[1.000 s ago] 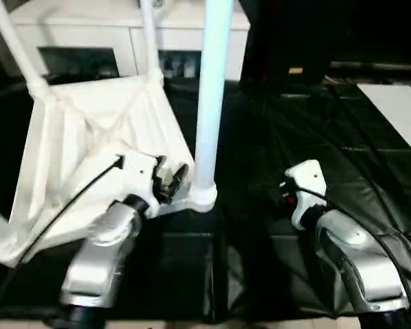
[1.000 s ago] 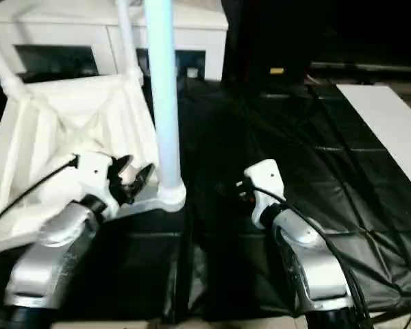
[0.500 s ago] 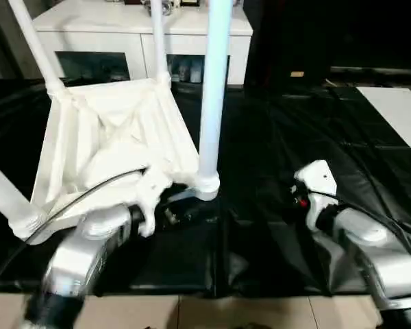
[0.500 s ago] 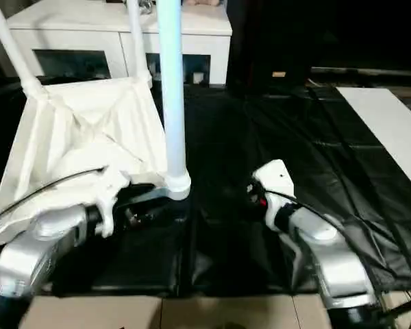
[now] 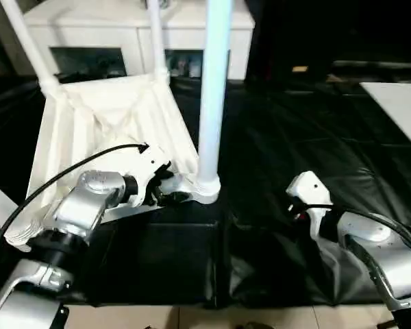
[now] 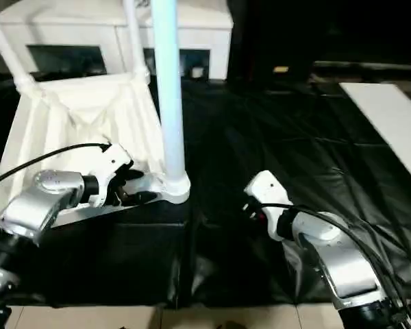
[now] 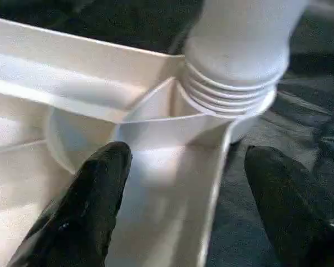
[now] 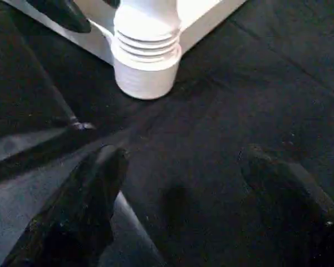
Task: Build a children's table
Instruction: Rotate table base, then rotate leg to tighten
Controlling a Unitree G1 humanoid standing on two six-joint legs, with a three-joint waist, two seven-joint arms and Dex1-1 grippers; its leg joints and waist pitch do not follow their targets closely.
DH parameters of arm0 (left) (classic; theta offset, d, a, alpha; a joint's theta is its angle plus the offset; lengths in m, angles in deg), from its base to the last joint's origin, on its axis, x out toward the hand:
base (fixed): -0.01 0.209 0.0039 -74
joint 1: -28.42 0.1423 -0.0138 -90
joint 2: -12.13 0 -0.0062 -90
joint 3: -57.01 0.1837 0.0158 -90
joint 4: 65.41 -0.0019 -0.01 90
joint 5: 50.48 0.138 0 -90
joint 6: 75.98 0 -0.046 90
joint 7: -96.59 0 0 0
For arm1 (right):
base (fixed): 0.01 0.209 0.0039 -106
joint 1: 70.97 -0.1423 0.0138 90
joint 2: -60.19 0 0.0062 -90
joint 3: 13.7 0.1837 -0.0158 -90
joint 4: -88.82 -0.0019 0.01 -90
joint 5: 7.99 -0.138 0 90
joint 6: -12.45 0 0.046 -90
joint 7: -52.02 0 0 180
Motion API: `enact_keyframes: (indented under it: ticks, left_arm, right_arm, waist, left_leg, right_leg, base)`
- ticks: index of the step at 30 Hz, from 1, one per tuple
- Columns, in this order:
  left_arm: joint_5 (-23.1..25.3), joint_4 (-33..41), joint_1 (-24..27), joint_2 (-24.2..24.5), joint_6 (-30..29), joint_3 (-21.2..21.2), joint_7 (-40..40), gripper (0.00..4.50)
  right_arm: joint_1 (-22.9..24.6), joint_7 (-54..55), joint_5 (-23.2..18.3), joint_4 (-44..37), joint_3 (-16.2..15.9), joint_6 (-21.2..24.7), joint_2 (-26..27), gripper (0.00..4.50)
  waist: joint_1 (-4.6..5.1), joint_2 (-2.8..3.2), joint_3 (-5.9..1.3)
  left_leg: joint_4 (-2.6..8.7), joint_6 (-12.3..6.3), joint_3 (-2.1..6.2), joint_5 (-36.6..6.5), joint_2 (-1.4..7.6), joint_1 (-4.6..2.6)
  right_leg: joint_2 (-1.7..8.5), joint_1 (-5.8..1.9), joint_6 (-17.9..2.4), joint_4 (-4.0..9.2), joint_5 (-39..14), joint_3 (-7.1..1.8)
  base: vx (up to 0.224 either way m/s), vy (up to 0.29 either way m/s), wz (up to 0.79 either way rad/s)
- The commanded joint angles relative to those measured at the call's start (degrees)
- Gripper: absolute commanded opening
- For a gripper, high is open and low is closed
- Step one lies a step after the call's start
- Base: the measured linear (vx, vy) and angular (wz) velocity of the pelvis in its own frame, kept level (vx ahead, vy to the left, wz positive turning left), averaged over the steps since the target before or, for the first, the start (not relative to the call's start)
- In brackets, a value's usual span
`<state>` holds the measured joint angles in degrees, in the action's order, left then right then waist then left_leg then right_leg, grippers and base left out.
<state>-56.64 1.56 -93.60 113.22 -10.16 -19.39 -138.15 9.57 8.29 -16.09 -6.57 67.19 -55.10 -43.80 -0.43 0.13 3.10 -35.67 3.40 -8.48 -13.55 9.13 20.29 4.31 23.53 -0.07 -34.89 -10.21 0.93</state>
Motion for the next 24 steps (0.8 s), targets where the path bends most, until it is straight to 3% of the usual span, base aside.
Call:
enact_keyframes:
  ticks: [1,4,6,10,13,18,24]
  left_arm:
    - [-0.74,-0.52,-0.56,0.73,-0.49,0.58,-1.39,3.37]
    - [-0.36,-1.4,-0.93,1.01,-0.28,0.87,-2.46,3.18]
    - [-0.28,-1.34,-0.9,1.18,-0.51,1.06,-3.09,3.06]
    - [1.22,-2.97,-1.22,1.64,-0.35,0.9,-2.63,2.72]
    - [1.65,-4.69,-1.64,1.84,0.6,0.99,-2.78,2.47]
    - [2.36,-7.15,-2.37,1.98,2.03,1.68,-4.02,2.07]
    - [3.49,-10.34,-3.86,1.87,3.91,1.85,-4.92,1.57]
  right_arm:
    - [-1.21,-0.37,0.71,0.72,0.2,-0.9,-0.68,3.69]
    - [-1.74,-0.5,0.73,1.17,0.01,-1.15,-0.76,3.69]
    - [-1.83,-0.52,0.74,1.21,-0.04,-1.19,-0.78,3.69]
    - [-2.15,-0.64,0.87,1.61,-0.17,-1.52,-0.77,3.69]
    - [-2.25,-0.97,0.96,1.73,-0.33,-1.77,-0.76,3.69]
    - [-2.41,-1.31,1.07,2.0,-0.47,-1.98,-0.84,3.69]
    - [-2.65,-1.61,1.04,2.21,-0.18,-2.13,-1.04,3.69]
  waist:
    - [-0.3,0.08,-4.1]
    - [-0.26,0.07,-3.73]
    - [-0.21,0.08,-3.47]
    - [-0.08,0.1,-3.21]
    - [-0.08,0.11,-3.37]
    - [-0.16,0.15,-3.53]
    - [-0.13,0.26,-3.51]
  left_leg:
    - [3.94,-6.94,0.12,0.94,2.43,0.46]
    - [4.26,-6.11,0.06,-2.56,2.64,0.32]
    - [4.6,-4.39,0.01,-6.09,2.81,0.13]
    - [4.91,-2.53,-0.02,-9.37,2.83,-0.02]
    - [4.9,-2.17,-0.04,-8.39,2.79,0.06]
    - [4.78,-2.76,-0.06,-6.27,2.79,0.14]
    - [4.82,-2.73,-0.05,-7.22,2.82,0.11]
  right_leg:
    - [2.96,-3.91,-18.46,2.4,4.24,-1.63]
    - [2.94,-3.75,-17.94,2.94,-1.82,-1.55]
    - [2.88,-3.59,-16.76,3.39,-7.02,-1.61]
    - [2.81,-3.43,-14.94,3.82,-11.72,-1.7]
    - [2.76,-3.45,-14.51,3.75,-10.85,-1.74]
    - [2.82,-3.56,-15.5,3.44,-6.82,-1.71]
    - [2.9,-3.65,-15.68,3.53,-7.66,-1.72]
  base:
    - [0.0,0.0,0.0]
    - [0.0,0.0,0.0]
    - [0.0,0.0,0.0]
    - [0.0,0.0,0.0]
    - [0.0,0.0,0.0]
    - [0.0,0.0,0.0]
    - [0.0,0.0,0.0]
